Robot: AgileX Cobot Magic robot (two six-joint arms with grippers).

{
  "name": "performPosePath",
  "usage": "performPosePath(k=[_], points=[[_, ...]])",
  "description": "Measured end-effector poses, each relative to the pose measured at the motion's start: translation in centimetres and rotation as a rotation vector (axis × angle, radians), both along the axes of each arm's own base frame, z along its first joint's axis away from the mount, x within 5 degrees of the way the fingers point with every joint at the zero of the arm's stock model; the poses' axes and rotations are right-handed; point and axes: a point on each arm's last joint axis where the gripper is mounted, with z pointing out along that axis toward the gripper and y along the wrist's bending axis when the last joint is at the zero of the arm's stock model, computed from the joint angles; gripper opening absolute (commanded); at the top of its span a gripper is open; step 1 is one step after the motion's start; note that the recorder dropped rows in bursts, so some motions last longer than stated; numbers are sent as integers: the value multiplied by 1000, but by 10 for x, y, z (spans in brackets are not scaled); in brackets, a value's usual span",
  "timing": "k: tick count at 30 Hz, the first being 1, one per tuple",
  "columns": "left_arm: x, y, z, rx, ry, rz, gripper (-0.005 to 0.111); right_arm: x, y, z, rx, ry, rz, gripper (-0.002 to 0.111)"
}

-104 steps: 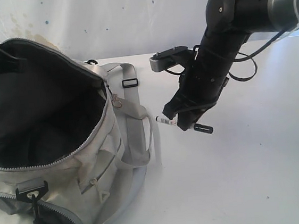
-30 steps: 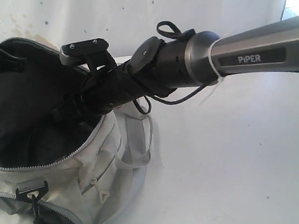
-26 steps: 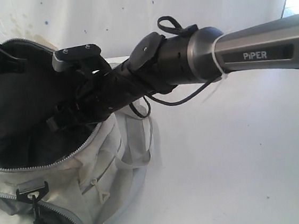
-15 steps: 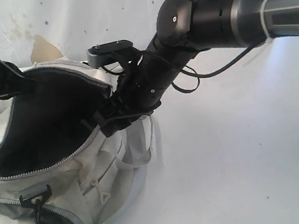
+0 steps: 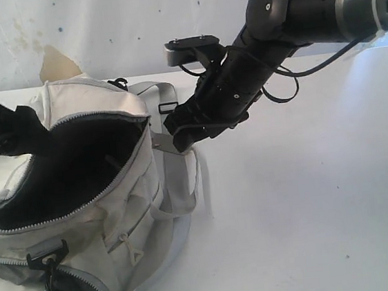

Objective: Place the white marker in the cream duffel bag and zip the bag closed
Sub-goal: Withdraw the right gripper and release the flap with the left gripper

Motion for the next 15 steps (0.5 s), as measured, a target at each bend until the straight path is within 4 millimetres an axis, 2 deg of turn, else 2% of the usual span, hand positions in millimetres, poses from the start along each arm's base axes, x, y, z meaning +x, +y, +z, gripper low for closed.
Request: performPosePath(k=[2,6,11,15], points=[[-1,4,6,14,66,99,88,1,-1,0,-12,-5,-6,61],[3,22,12,146,72,279,88,2,-2,-1,-21,-8,-24,61],[5,31,12,225,52,360,88,2,-2,-1,-19,-11,-31,61],[6,31,13,207,51,376,88,2,-2,-1,-21,-14,-33,61]])
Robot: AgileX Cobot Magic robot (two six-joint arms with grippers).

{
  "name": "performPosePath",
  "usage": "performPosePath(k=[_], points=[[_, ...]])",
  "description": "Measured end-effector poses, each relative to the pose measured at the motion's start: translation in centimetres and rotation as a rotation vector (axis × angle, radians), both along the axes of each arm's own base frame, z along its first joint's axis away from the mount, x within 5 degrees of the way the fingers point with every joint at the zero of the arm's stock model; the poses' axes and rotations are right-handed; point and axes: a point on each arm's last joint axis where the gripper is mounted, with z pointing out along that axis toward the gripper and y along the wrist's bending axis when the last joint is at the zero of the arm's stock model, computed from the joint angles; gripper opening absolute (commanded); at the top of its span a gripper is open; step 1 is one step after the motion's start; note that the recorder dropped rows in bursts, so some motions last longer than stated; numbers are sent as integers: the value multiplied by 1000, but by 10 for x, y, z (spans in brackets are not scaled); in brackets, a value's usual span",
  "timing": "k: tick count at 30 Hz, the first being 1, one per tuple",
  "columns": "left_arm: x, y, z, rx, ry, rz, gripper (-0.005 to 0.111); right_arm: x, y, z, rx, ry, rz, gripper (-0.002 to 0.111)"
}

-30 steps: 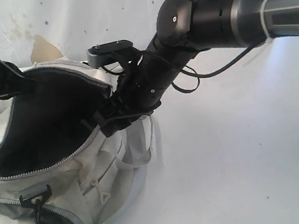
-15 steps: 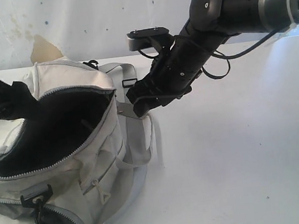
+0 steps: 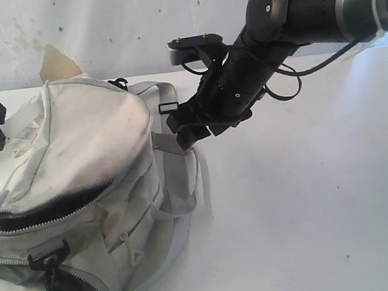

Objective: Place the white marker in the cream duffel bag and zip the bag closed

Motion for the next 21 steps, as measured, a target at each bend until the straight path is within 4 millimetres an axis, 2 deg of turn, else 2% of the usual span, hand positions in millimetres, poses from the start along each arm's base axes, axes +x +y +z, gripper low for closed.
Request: performPosePath(k=[5,10,11,12,13,14,15,17,19,21], points=[[1,4,0,29,-10,52,88,1,-1,-1,-15,-3,-6,61],[1,7,0,25,-6,129,88,2,-2,-1,-4,23,-87,61],[2,7,0,15,-26,134,88,2,-2,-1,7,40,-124,61],[4,6,-1,7,-47,134,81,2,-2,-1,11,46,-136,61],[5,5,-6,-4,-75,131,75,2,-2,-1,14,52,-148,61],[6,5,-9,-11,-93,128,62,2,-2,0,14,57,-150,61],[8,4,-12,-23,-127,123,58,1,-2,-1,10,66,-149,61],[14,3,-19,-25,-134,119,63,0,-3,-1,8,75,-150,61],[24,1,-37,-10,-84,115,69,0,-2,-1,16,85,-156,61],[34,-1,-58,6,-30,112,69,-1,0,0,49,106,-168,61]])
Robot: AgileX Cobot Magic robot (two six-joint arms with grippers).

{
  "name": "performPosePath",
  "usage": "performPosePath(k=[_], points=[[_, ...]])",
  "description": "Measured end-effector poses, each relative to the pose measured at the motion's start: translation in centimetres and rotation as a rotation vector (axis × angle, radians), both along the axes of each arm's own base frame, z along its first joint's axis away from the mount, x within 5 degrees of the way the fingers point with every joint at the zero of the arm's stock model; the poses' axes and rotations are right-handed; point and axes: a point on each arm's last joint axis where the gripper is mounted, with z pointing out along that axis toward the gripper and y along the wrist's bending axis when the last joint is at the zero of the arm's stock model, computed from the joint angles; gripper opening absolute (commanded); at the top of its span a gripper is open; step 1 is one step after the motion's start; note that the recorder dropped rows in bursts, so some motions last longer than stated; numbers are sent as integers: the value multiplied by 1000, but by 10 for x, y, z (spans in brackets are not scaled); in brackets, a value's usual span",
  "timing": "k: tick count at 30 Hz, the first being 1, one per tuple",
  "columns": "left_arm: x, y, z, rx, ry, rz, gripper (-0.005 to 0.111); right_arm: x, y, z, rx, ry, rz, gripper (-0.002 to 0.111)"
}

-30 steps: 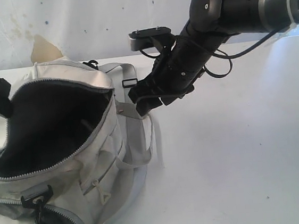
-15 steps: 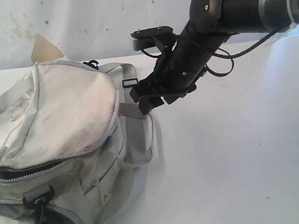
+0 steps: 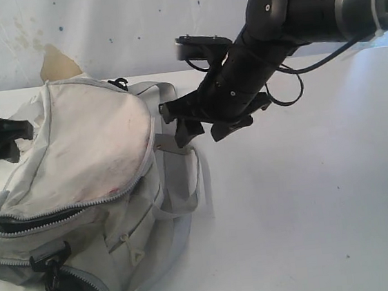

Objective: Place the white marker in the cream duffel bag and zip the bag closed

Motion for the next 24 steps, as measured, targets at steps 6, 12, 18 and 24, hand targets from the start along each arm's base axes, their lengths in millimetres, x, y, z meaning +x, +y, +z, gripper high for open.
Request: performPosePath(k=[6,12,18,24], points=[[28,-4,-27,17,77,3,69,18,19,-9,105,-3,23,61],[45,11,-48,-2,144,71,68,38,31,-12,159,-49,-3,61],[58,19,-61,-180,204,81,68,49,42,-25,224,-38,6,61],[65,10,-73,-277,229,22,68,60,49,-41,241,-39,-10,61]])
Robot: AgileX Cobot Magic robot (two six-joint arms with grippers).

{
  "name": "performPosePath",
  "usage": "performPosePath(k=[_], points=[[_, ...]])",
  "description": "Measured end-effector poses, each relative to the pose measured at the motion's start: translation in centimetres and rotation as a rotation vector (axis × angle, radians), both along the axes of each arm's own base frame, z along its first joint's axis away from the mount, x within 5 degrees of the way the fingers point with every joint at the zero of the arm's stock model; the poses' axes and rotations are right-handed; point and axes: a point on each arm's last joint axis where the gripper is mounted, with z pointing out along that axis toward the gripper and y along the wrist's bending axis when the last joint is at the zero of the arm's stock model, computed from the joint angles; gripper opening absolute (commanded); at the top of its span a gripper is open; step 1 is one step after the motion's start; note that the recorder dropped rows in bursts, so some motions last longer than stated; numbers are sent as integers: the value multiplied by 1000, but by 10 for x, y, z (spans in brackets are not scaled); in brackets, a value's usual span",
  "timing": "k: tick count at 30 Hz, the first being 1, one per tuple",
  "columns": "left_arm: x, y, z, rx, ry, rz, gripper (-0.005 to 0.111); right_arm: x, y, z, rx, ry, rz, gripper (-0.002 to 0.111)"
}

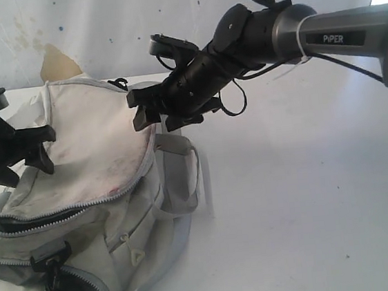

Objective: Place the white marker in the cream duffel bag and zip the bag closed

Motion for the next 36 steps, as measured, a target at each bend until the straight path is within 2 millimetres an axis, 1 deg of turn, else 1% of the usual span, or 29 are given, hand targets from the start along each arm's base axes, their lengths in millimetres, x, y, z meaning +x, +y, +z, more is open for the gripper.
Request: performPosePath(k=[2,4,6,8,10,11,13,14,18,22,23,27,30,33,34,36], points=[[1,-1,-4,-4,8,-6,66,3,1,-5,-1,-5,-11,60],[2,-1,-8,-8,18,-7,57,5,2,-13,-1,5,-20,57],[2,-1,-12,-10,28,-9,40,6,2,-18,-6,1,-16,50],[2,-2,-15,-13,35,-7,21,7,3,-23,-9,6,-13,40],[2,-2,-14,-15,34,-7,0,7,3,-26,-10,8,-11,30],[2,-2,-14,-14,34,-9,0,8,3,-28,-9,13,-12,23],[3,-2,-13,-11,33,-34,0,8,4,-30,-11,16,-11,6],[4,-2,-11,-11,34,-51,0,8,4,-31,-11,17,-11,0],[8,-3,1,-19,52,-92,0,6,2,-32,-38,16,15,0],[14,-5,16,-36,46,-111,0,7,-6,-31,-51,46,38,0],[16,-6,19,-48,40,-110,0,8,-10,-31,-56,57,41,0],[21,-13,33,-129,7,-130,0,12,-32,-15,-65,82,29,0],[26,-23,45,-238,-42,-156,0,16,-52,-3,-69,100,0,0],[30,-31,56,-346,-90,-185,0,16,-72,-1,-90,125,-34,0],[33,-34,62,-385,-113,-190,0,15,-77,-2,-98,137,-49,0],[36,-38,71,-417,-143,-195,0,11,-83,-3,-107,157,-81,0]])
